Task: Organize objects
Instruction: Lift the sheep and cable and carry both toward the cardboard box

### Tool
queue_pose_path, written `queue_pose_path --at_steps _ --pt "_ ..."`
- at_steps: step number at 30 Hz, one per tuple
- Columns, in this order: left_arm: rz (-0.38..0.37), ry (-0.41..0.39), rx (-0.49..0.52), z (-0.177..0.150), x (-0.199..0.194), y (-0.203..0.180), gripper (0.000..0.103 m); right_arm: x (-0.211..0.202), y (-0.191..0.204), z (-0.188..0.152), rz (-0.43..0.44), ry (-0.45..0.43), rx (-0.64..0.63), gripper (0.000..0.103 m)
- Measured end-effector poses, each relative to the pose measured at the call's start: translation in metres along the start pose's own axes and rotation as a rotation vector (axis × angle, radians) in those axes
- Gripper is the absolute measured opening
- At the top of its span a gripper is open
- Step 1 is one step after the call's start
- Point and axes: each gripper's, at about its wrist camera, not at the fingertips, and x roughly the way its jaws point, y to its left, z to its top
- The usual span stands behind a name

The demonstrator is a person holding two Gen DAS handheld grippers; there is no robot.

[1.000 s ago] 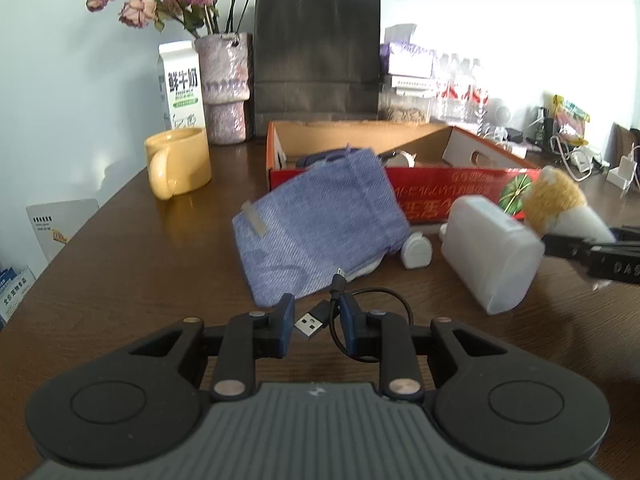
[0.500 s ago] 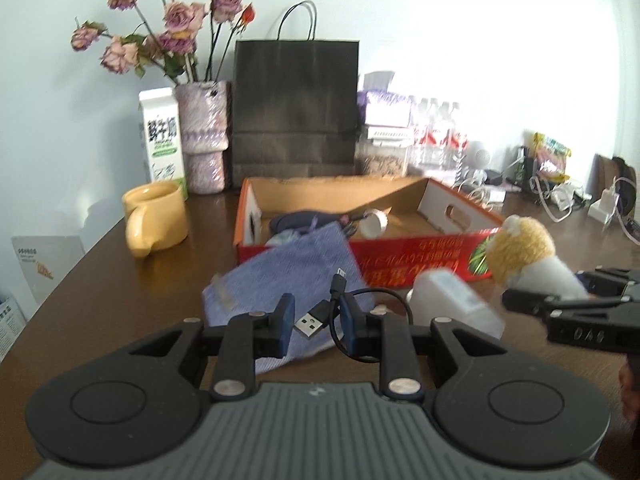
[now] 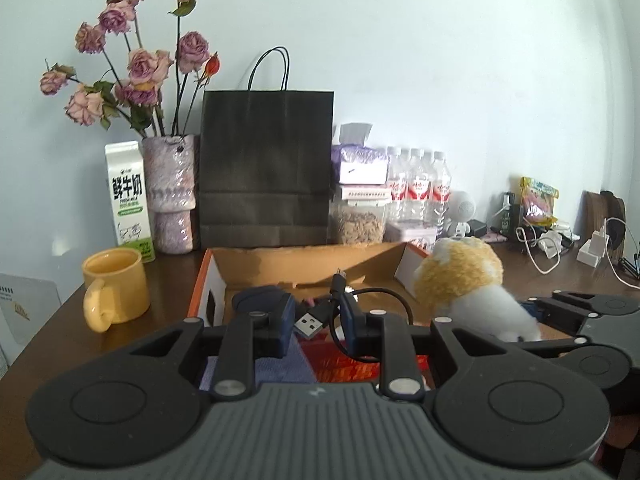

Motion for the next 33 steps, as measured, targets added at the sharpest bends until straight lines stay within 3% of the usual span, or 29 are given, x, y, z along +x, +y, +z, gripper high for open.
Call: queue_pose_path --at_steps 12,25,33 --pt "0.016 -0.048 -0.009 0.031 0.051 -0.01 0.025 0.052 -0.009 0.033 -0.015 -0.015 -0.01 0.057" --pt "0.046 0.019 -0.054 0.033 0.12 0.008 0.025 0.115 -0.031 0.036 -0.01 0.035 0.034 0.057" --pt "0.053 0.055 -0.041 0.026 0.137 0.014 0.025 0.13 -0.044 0.026 -0.02 0.085 0.055 0.057"
